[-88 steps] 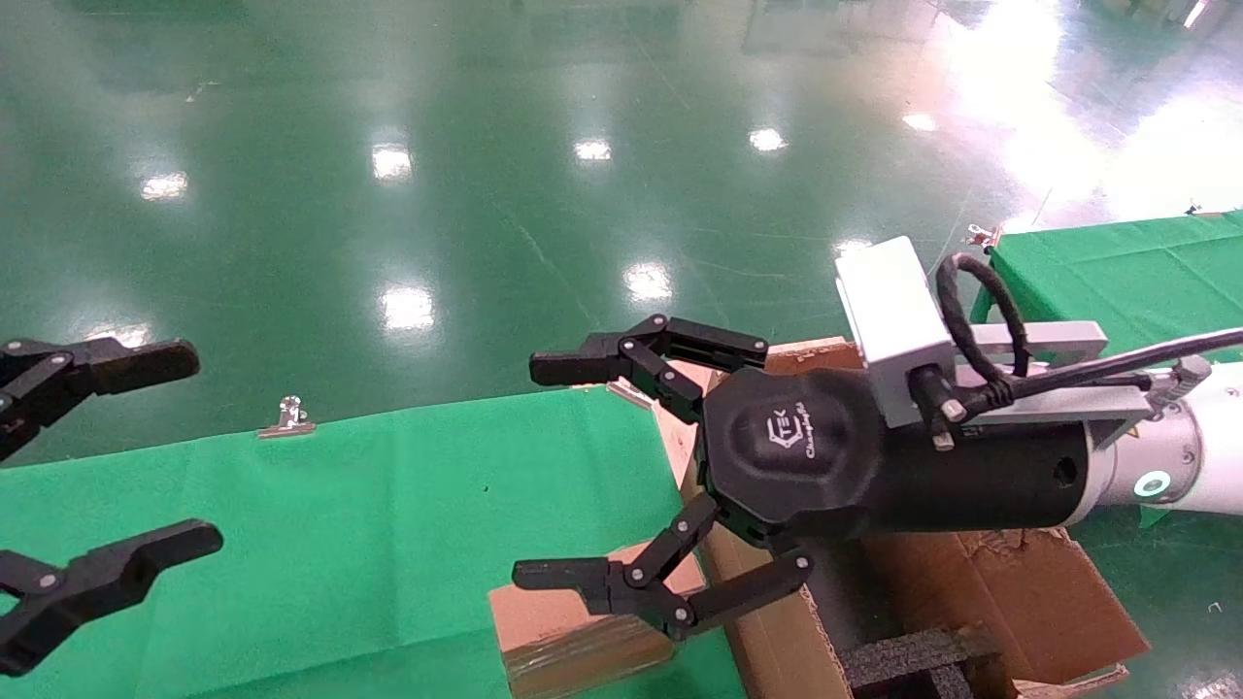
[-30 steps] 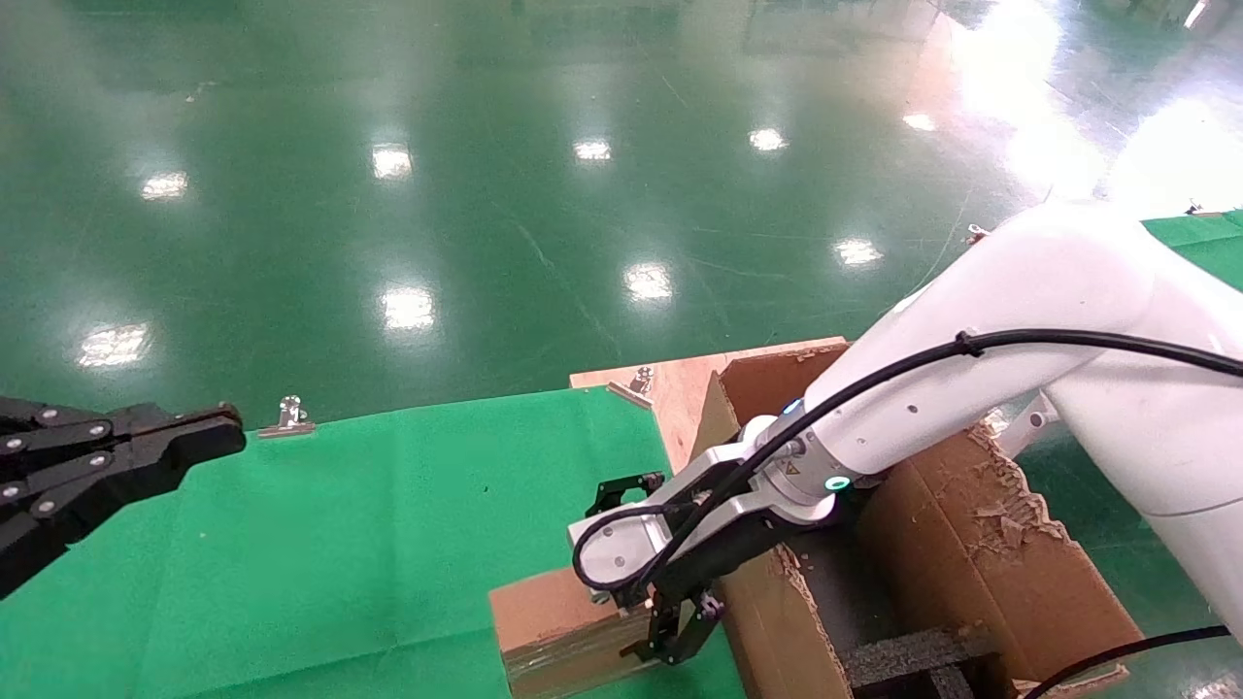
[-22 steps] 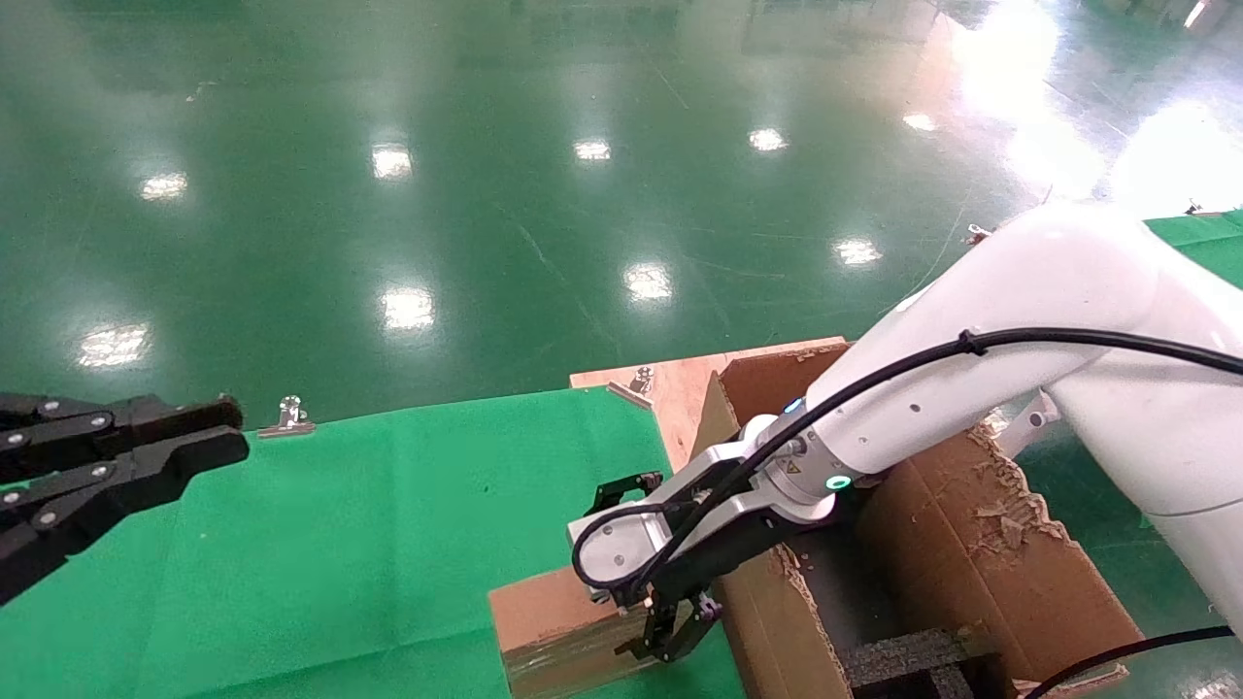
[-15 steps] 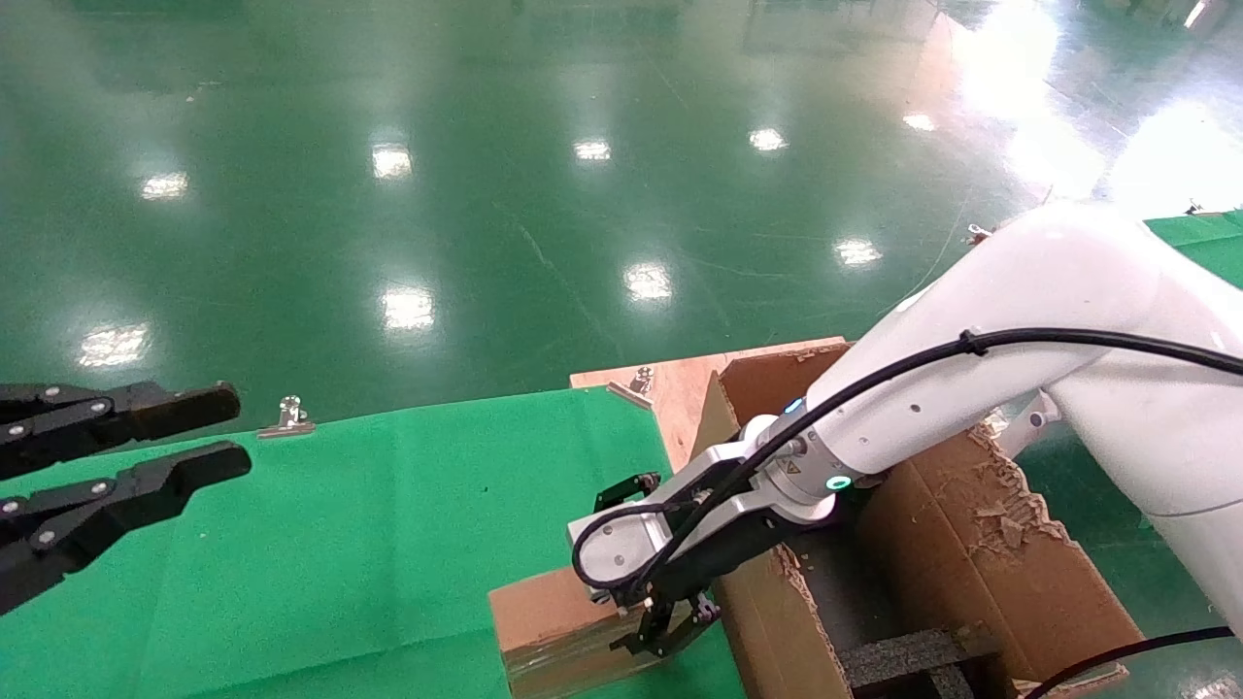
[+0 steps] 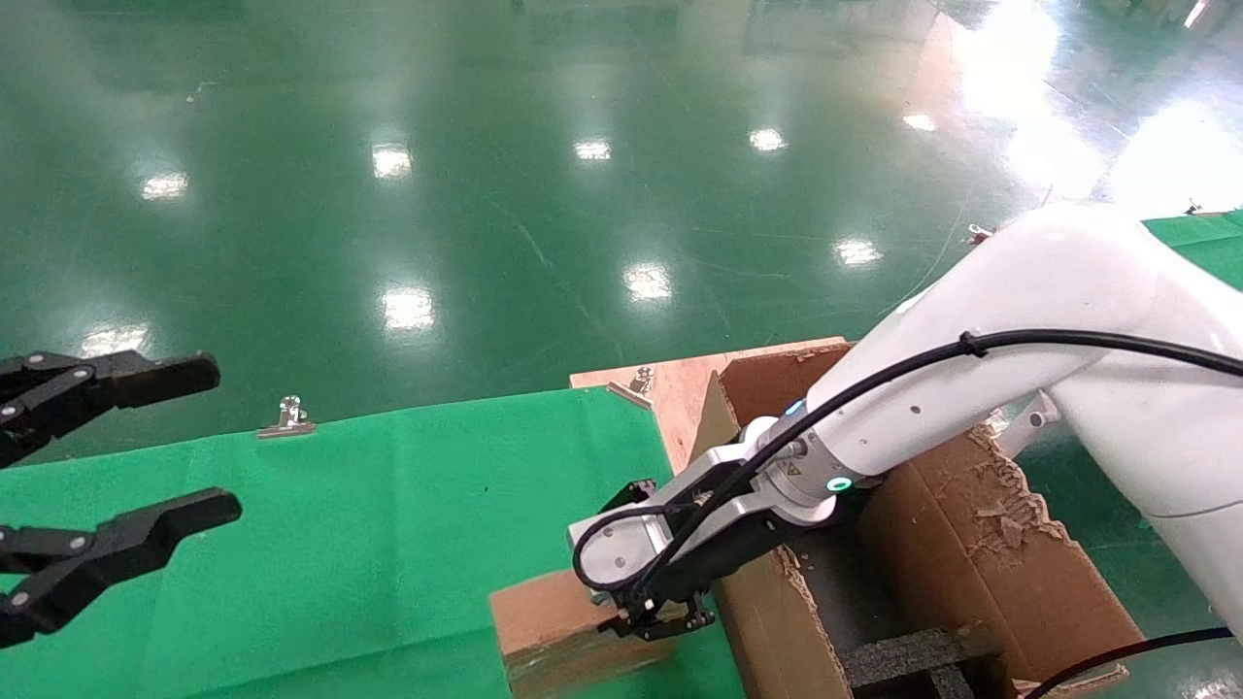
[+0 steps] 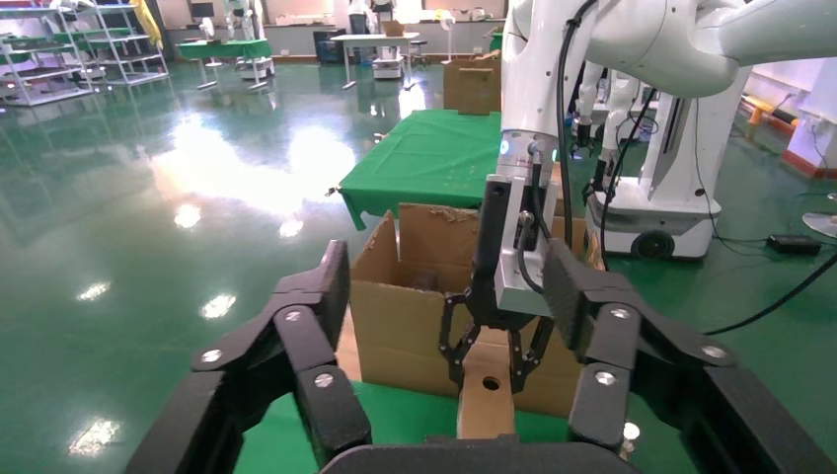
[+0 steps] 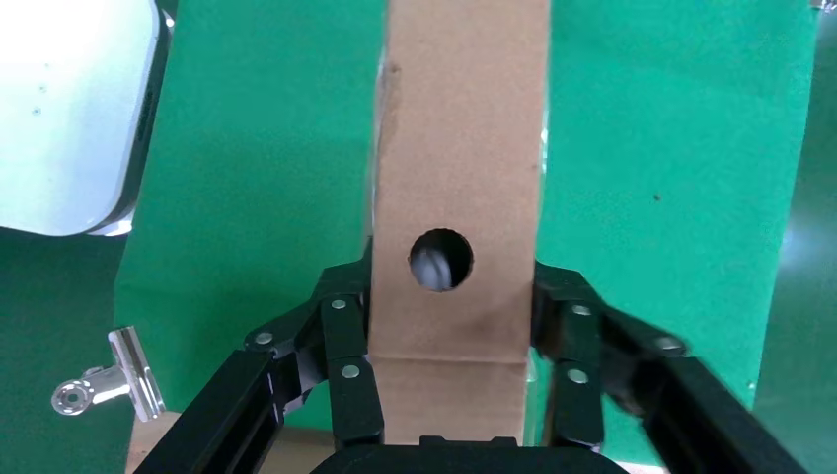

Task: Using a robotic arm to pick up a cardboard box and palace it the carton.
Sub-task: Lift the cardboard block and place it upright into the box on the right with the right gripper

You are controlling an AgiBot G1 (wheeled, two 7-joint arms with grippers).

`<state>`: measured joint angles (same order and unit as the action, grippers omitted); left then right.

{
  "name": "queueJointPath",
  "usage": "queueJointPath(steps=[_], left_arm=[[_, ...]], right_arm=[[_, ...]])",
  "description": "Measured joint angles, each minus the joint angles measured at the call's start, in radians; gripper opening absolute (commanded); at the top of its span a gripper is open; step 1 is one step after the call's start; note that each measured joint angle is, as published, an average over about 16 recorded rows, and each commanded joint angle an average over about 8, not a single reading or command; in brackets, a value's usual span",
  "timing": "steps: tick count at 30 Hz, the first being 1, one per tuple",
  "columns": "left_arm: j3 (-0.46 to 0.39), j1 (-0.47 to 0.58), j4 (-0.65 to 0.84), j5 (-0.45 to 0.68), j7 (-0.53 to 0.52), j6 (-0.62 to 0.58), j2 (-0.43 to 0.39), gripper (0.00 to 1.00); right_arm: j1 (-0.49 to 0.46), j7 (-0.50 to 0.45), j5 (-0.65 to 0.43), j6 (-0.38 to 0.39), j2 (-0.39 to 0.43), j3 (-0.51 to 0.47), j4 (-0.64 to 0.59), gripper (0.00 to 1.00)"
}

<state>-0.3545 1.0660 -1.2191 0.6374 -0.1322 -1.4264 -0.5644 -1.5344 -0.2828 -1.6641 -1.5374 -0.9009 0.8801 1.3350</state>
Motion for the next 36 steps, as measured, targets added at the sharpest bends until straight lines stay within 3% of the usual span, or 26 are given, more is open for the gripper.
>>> queueJointPath(steps=[13, 23, 36], left_arm=[[0.0, 0.0, 0.0, 0.0, 0.0, 0.0, 0.0, 1.0], [0.0, 0.0, 0.0, 0.0, 0.0, 0.0, 0.0, 1.0], [0.0, 0.0, 0.0, 0.0, 0.0, 0.0, 0.0, 1.0]], right_arm=[[-0.07, 0.037, 0.032, -0.017, 0.0, -0.01, -0.058, 0.0], [-0.294, 0.14, 0.149, -0.051, 0.009, 0.025, -0.212, 0.0], [-0.562, 0.215, 0.34, -0.057, 0.04, 0.238, -0.345, 0.0]])
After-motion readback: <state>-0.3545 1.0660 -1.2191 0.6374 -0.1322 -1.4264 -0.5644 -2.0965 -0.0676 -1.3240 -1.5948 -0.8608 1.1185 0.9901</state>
